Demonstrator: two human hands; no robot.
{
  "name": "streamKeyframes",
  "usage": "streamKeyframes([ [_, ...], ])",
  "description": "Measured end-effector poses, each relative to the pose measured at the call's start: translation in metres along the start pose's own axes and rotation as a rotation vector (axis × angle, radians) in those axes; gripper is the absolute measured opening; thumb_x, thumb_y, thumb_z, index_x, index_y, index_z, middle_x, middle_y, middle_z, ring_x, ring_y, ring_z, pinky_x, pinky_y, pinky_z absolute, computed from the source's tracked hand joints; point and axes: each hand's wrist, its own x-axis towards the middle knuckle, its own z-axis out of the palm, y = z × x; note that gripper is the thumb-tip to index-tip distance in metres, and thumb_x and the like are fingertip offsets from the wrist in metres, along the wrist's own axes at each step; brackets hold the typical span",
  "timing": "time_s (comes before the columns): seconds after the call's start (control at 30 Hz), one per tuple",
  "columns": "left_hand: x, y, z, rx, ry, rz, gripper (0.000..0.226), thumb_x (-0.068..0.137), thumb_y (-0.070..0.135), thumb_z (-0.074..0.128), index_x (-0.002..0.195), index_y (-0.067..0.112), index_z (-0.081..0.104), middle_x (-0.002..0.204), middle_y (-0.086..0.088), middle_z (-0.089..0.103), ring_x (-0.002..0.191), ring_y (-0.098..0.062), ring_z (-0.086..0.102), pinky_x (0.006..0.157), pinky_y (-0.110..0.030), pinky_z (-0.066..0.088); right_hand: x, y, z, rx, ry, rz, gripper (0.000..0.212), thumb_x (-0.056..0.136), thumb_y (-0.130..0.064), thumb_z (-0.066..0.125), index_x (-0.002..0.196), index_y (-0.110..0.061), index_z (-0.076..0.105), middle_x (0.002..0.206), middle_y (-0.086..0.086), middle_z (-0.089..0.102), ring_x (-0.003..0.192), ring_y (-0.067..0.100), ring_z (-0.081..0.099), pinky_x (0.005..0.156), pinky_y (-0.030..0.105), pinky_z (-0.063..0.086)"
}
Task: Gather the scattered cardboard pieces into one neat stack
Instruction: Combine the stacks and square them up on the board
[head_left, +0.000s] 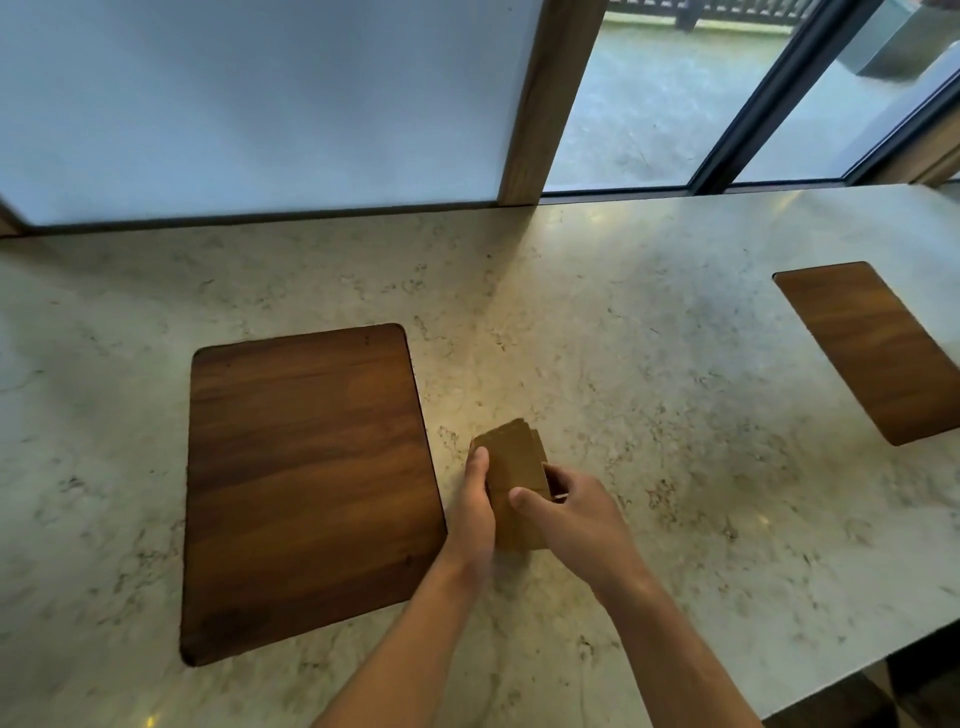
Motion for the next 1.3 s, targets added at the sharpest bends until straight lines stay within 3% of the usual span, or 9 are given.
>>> streamKeyframes([
  [0.17,-0.007,0.006,0.005,0.091,0.048,0.058,0.071,0.103,0.065,0.033,0.146,0.015,0.059,0.148,-0.018,0.061,0.138,-0.034,0.057,0.118,-0.057,0.041,0.000,-0.001,-0.005,-0.151,0.084,-0.036,0.052,0.087,-0.070,0.055,0.112,-0.029,0.076,0.105,-0.004,0.072,0.098,0.012,0.068,0.078,0.029,0.059],
  [0.33,-0.003,0.010,0.009,0.136,0.064,0.141,0.058,0.104,0.064,0.033,0.135,0.028,0.066,0.128,-0.004,0.073,0.107,-0.014,0.075,0.087,-0.036,0.064,0.026,-0.001,-0.013,-0.034,0.059,0.058,0.073,0.101,-0.069,0.027,0.148,-0.019,0.052,0.149,0.004,0.052,0.136,0.022,0.047,0.110,0.042,0.037],
  [0.43,-0.003,0.013,0.012,0.147,0.068,0.138,0.051,0.100,0.066,0.035,0.123,0.034,0.067,0.105,0.016,0.081,0.093,0.001,0.076,0.073,-0.023,0.063,0.030,-0.003,-0.005,0.159,-0.076,0.201,0.070,0.097,-0.076,0.022,0.108,-0.031,0.074,0.108,-0.008,0.071,0.100,0.012,0.065,0.083,0.030,0.051],
  [0.6,-0.002,0.014,0.016,0.236,0.041,0.158,0.067,0.106,0.061,0.025,0.159,0.022,0.040,0.158,0.004,0.048,0.142,0.000,0.046,0.116,-0.021,0.036,0.023,0.003,0.017,0.297,-0.089,0.223,0.066,0.090,-0.082,0.026,0.109,-0.043,0.077,0.103,-0.011,0.078,0.108,0.014,0.067,0.091,0.033,0.054],
  [0.7,0.002,0.013,0.018,0.207,0.065,0.118,0.061,0.102,0.065,0.028,0.138,0.027,0.060,0.134,-0.002,0.066,0.116,-0.004,0.068,0.090,-0.020,0.057,0.027,0.005,0.016,0.412,-0.038,0.293,0.060,0.095,-0.075,0.034,0.092,-0.038,0.080,0.088,-0.008,0.081,0.099,0.018,0.070,0.086,0.037,0.058],
  [0.77,0.001,0.015,0.019,0.210,0.061,0.084,0.066,0.103,0.065,0.024,0.133,0.022,0.064,0.126,-0.012,0.071,0.106,-0.019,0.074,0.077,-0.029,0.062,0.030,0.012,0.010,0.450,-0.033,0.331,0.066,0.094,-0.076,0.037,0.116,-0.027,0.076,0.111,0.004,0.077,0.111,0.025,0.068,0.102,0.048,0.053],
  [0.93,-0.001,0.041,0.001,0.367,0.245,0.148,0.079,0.106,0.064,0.012,0.164,0.012,0.022,0.171,-0.013,0.027,0.157,-0.030,0.027,0.126,-0.043,0.021,0.030,0.038,-0.014,0.560,-0.068,0.299,0.100,0.066,-0.078,0.066,0.138,-0.010,0.052,0.131,0.012,0.061,0.123,0.031,0.058,0.114,0.052,0.042],
  [1.17,-0.010,0.054,0.019,0.420,0.138,-0.150,0.078,0.087,0.090,0.020,0.100,0.033,0.073,0.103,-0.007,0.075,0.096,-0.026,0.069,0.081,-0.041,0.055,0.046,0.025,-0.010,0.440,-0.308,0.243,0.069,0.070,-0.054,0.082,0.123,-0.013,0.068,0.115,0.011,0.076,0.108,0.030,0.070,0.089,0.044,0.059],
  [1.3,-0.007,0.047,0.030,0.497,0.215,-0.134,0.090,0.094,0.082,0.021,0.127,0.015,0.071,0.128,-0.018,0.069,0.122,-0.038,0.064,0.107,-0.056,0.051,0.043,0.023,0.003,0.406,-0.310,0.284,0.064,0.066,-0.050,0.088,0.111,-0.006,0.075,0.101,0.015,0.080,0.099,0.033,0.076,0.093,0.057,0.059],
])
